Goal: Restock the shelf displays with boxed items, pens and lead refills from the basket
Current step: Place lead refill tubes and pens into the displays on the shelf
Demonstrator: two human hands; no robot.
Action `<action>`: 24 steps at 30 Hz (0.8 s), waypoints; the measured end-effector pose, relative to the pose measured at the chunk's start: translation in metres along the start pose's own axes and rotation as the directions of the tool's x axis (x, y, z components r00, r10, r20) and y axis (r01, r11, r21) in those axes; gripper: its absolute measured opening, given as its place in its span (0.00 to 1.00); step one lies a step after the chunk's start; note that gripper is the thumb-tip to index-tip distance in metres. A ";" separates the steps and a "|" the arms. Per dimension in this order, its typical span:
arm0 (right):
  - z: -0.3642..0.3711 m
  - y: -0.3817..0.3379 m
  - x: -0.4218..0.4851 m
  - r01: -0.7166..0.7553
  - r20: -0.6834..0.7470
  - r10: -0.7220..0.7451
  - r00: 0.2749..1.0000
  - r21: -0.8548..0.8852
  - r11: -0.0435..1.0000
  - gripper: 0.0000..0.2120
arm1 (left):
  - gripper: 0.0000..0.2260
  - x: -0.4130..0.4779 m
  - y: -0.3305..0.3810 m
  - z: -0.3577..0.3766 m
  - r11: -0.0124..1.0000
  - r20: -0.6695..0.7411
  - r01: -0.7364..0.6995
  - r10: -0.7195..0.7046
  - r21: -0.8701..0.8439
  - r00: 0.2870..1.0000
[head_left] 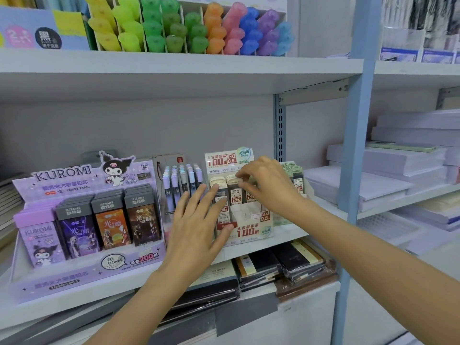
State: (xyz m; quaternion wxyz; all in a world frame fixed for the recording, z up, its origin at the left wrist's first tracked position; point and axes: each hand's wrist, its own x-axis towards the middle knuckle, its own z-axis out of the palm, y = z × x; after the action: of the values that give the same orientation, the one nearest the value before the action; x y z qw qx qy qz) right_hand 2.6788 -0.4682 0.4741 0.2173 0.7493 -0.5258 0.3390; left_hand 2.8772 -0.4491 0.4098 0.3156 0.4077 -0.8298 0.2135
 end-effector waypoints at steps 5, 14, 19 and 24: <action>0.002 -0.005 0.019 -0.063 0.013 0.062 0.998 0.086 0.994 0.04 | 0.22 0.000 0.001 0.000 1.000 0.028 0.013 -0.013 -0.007 1.000; 0.008 -0.010 0.017 -0.049 0.018 0.048 0.999 0.045 0.998 0.09 | 0.17 0.002 0.001 0.000 1.000 0.007 0.014 -0.014 -0.019 1.000; -0.005 0.005 -0.006 -0.027 0.040 0.025 0.999 0.037 0.999 0.17 | 0.19 0.002 0.001 0.001 1.000 0.007 0.008 -0.008 -0.008 1.000; -0.017 0.010 -0.039 -0.030 0.078 0.021 0.997 0.113 0.993 0.21 | 0.22 0.003 0.003 0.001 1.000 -0.009 -0.001 0.001 -0.017 1.000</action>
State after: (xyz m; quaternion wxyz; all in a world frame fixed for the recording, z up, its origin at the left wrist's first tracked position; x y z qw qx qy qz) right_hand 2.6561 -0.4348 0.4568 0.1495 0.7662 -0.5230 0.3420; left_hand 2.8724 -0.4499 0.4108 0.3227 0.4036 -0.8303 0.2086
